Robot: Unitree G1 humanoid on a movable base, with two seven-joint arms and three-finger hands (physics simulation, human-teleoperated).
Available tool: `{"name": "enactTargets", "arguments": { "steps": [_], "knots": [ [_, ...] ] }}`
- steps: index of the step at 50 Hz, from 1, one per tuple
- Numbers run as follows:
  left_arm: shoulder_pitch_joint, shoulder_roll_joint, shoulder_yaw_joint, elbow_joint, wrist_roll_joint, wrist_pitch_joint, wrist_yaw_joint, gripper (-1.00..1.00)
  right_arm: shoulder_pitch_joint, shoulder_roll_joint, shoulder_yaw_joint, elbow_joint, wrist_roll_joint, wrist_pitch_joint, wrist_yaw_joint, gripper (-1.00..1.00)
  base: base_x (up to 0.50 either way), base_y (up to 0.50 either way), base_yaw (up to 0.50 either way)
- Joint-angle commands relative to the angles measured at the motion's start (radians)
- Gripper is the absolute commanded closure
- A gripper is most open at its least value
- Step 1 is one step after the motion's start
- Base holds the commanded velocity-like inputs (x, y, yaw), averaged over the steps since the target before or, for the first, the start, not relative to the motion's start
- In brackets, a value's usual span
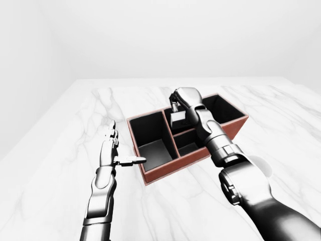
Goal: Pick up the book and place it in the front compartment of the caddy.
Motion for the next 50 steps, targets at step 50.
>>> {"name": "enactTargets", "arguments": {
  "steps": [50],
  "knots": [
    [-0.002, -0.001, -0.002, 0.016, 0.006, 0.000, 0.003, -1.00, -0.042, 0.007, 0.008, 0.124, -0.052, 0.000, -0.165, 1.00, 0.00, 0.00, 0.00]
  ]
}}
